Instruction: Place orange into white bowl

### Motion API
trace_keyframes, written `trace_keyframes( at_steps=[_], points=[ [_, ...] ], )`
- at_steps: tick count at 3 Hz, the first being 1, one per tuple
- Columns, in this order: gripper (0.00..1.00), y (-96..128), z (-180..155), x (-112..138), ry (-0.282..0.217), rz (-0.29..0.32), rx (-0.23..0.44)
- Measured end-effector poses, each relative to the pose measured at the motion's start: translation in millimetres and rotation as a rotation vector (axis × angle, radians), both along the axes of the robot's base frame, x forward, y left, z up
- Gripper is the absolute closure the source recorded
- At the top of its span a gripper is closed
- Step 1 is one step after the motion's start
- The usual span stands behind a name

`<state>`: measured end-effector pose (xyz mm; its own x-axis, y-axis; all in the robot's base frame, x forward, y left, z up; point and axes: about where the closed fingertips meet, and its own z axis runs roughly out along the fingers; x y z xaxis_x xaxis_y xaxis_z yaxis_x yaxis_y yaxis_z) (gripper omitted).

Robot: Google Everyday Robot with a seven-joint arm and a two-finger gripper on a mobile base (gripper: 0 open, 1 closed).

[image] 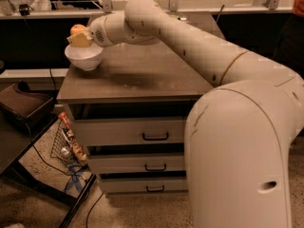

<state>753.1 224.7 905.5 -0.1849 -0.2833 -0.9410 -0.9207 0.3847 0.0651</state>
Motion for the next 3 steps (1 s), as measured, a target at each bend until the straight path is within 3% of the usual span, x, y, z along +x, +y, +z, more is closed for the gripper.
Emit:
trace_keyframes(
  at_steps=[3],
  points=[
    [0.17, 8.2, -3.8, -2.8, 0.006, 0.012, -0.001]
  ],
)
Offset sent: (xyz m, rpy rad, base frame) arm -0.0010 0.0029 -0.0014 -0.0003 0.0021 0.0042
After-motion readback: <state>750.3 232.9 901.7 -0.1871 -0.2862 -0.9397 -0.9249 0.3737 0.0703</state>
